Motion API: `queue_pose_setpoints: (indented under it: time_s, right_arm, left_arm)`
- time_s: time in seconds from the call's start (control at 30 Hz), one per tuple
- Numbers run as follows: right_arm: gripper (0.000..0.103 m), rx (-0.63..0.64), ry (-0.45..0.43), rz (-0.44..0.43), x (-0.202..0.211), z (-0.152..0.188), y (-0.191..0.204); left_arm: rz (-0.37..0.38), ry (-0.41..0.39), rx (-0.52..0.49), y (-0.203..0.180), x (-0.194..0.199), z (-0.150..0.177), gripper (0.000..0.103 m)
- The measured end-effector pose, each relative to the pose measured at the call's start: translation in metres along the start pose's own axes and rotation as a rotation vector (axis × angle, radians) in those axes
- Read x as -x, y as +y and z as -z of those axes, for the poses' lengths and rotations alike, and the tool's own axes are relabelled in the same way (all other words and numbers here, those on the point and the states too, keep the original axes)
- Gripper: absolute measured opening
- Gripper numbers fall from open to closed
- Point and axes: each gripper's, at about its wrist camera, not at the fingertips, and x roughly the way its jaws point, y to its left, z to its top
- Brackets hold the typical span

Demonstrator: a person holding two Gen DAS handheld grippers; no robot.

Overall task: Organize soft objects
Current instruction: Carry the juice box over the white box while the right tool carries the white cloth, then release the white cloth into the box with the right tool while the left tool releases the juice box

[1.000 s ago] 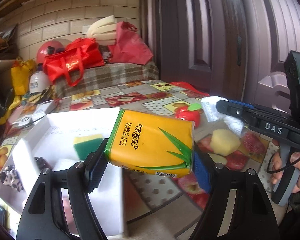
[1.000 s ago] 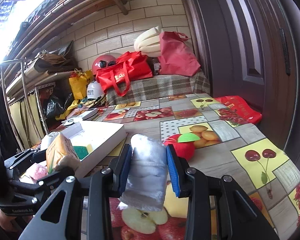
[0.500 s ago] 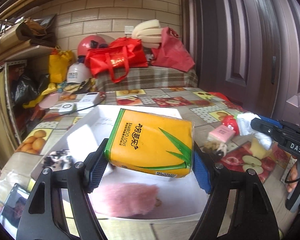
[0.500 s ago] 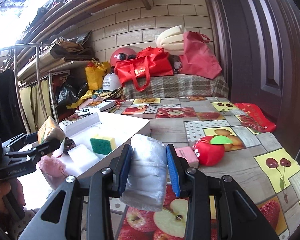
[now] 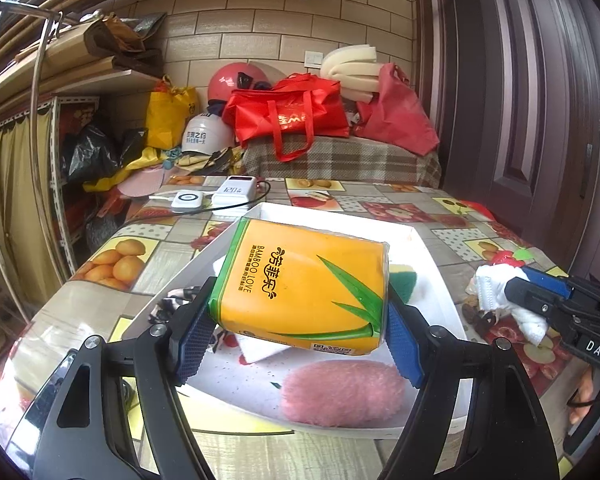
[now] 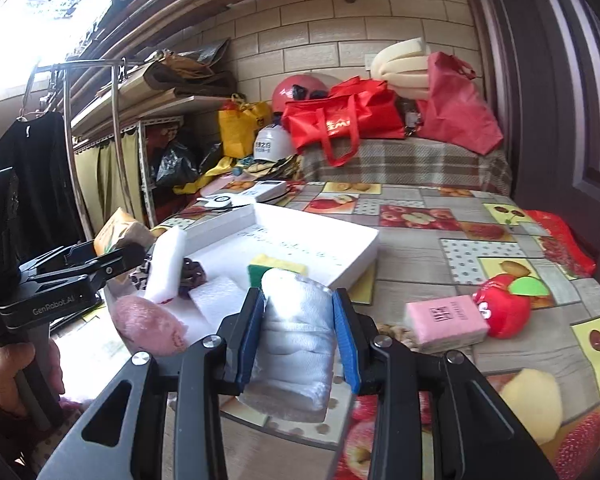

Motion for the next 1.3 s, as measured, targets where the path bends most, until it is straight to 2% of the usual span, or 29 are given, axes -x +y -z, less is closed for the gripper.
queue_pose_setpoints:
  time_s: [0.33,0.47,0.67,0.8,0.9,1.0,1.23,1.3]
  right_arm:
    - [0.035,0.020,0.055,-0.105,-0.028,-0.002,0.029]
    - [0.035,0.014,0.105,-0.175,-0.040,-0.001,0.036]
    - [0.035,0.005,0.221,-0.238,-0.065,0.001,0.041]
    - [0.034,-0.050,0.282,-0.224,-0.088,-0.001,0.031]
    - [0.034,-0.069,0.261,-0.139,-0.097,-0.009,0.021]
    - [0.034,-0.139,0.250,-0.126,-0.099,-0.009,0.007]
    - [0.034,-0.159,0.246,-0.128,-0.096,-0.009,0.004]
    - [0.034,-0.152,0.242,-0.127,-0.097,-0.010,0.006]
  left_arm:
    - [-0.033,0.033,0.061,0.019,-0.005,0.001,0.076]
    - [-0.051,0.043,0.094,0.030,-0.005,0.001,0.077]
    - [-0.029,0.092,0.181,0.047,-0.014,0.002,0.076]
    - [-0.018,0.118,0.207,0.051,-0.018,0.003,0.076]
    - [-0.015,0.146,0.214,0.053,-0.023,0.003,0.076]
    - [-0.007,0.235,0.212,0.052,-0.041,0.004,0.076]
    - [-0.017,0.347,0.075,0.027,-0.082,-0.002,0.077]
    - [0.001,0.341,0.052,0.019,-0.089,-0.005,0.077]
